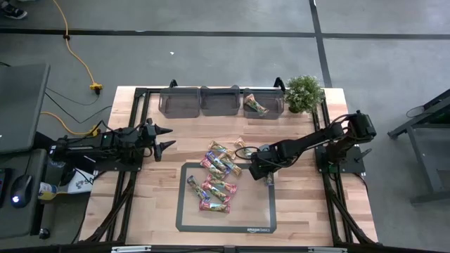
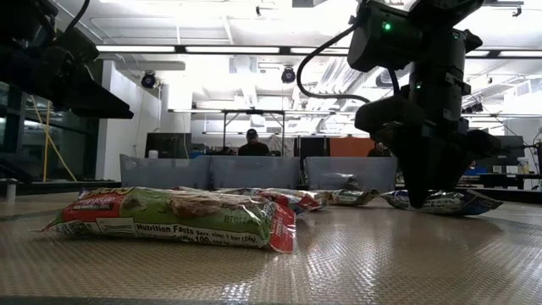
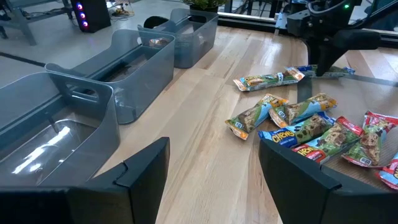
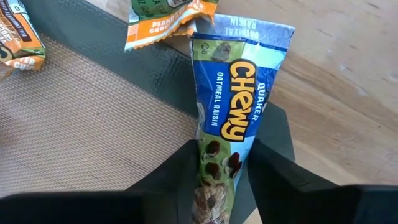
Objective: Pick and place Granola Bars by type
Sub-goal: Put the blue granola bar into the middle black bin
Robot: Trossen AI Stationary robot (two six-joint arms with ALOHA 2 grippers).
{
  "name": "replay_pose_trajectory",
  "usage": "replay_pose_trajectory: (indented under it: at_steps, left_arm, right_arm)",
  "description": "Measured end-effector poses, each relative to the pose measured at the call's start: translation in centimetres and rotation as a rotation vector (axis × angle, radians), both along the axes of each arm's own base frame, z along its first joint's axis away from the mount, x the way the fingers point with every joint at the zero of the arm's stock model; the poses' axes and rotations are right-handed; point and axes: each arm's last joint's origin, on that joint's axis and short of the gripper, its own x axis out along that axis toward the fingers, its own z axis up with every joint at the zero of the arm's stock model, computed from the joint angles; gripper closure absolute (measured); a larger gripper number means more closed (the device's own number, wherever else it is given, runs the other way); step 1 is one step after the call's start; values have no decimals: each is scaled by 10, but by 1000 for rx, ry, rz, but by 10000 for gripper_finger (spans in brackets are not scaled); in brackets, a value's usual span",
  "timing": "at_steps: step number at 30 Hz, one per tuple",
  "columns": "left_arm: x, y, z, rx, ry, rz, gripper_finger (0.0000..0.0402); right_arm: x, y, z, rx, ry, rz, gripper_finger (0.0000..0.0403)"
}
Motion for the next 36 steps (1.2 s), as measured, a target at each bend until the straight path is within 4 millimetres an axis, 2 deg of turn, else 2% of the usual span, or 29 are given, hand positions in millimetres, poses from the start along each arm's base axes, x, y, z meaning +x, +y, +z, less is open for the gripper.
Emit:
replay_pose_trajectory:
  at_steps: [9, 22, 29, 36]
  left_arm:
    - [0, 0, 0, 0, 0, 0, 159]
    - [0, 0, 0, 0, 0, -1, 159]
    - [0, 0, 0, 0, 0, 0, 159]
    - [0, 0, 0, 0, 0, 0, 159]
  right_arm:
    - [-2, 0, 7, -1, -19, 8, 321]
    - [7, 3, 37, 41, -117, 74, 343]
    - [30, 6, 72, 4, -291, 169, 344]
    - [62, 6, 123, -162, -610, 218, 344]
